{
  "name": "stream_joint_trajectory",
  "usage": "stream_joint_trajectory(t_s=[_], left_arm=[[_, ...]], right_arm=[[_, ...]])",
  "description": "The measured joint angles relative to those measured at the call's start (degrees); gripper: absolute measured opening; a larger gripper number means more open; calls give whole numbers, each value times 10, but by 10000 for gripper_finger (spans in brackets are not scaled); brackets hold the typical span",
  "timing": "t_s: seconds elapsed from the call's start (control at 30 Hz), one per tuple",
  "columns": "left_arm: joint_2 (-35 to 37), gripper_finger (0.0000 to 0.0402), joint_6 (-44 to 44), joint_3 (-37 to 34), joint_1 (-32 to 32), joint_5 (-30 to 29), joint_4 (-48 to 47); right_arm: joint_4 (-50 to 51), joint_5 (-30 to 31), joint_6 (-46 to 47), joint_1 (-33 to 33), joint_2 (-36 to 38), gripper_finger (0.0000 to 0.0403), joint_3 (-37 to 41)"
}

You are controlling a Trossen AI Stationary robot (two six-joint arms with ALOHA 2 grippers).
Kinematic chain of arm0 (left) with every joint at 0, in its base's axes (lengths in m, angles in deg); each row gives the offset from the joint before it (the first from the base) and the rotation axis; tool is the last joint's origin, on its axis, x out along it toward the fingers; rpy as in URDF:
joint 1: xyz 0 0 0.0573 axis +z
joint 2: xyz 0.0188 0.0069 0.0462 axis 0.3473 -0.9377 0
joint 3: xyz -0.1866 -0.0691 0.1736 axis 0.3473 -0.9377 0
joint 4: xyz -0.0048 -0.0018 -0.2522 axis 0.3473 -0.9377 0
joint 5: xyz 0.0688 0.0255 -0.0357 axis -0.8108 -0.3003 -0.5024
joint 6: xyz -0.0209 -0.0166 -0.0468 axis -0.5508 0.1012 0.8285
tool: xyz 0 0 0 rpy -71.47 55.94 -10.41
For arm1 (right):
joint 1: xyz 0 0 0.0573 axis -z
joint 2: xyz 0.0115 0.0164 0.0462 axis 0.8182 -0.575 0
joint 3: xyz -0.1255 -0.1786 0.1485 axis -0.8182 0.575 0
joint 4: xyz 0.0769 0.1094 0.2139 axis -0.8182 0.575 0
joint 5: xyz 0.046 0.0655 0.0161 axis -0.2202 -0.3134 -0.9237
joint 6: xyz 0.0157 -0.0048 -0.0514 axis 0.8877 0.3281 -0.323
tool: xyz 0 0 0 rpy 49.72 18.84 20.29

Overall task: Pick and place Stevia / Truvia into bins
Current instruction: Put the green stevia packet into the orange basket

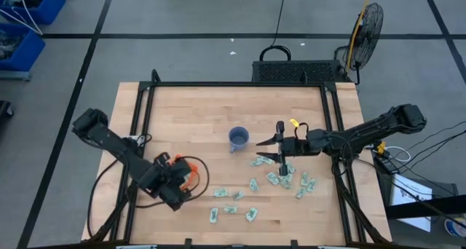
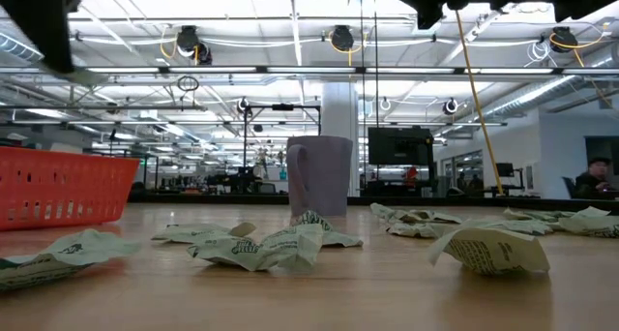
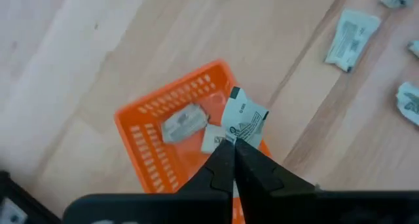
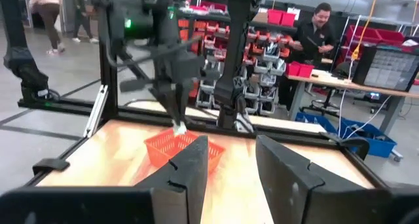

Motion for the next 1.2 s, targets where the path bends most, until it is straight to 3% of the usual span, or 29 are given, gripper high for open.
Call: stream_joint_trajectory(t_s=[0.27, 0.57, 0.73, 0.9, 0.97, 1.07, 1.2], left_arm=[[-1, 6, 103, -97, -26, 44, 32], [-1, 68, 111, -191, -25, 119, 141], [-1, 97, 94, -176, -15, 132, 133], [9, 101, 36, -102, 8, 149, 93], [10, 98, 30, -62, 14, 129, 91], [11, 98, 7, -11, 12, 53, 125], [10, 97, -89, -2, 1, -44, 269]], right_arm=[[-4, 0, -15, 0, 0, 121, 0], [-9, 0, -15, 1, 0, 121, 0], [-9, 0, -16, 1, 0, 121, 0], [-24, 0, -16, 1, 0, 121, 0], [-26, 0, -15, 1, 0, 121, 0], [-26, 0, -15, 1, 0, 121, 0], [-26, 0, -16, 1, 0, 121, 0]])
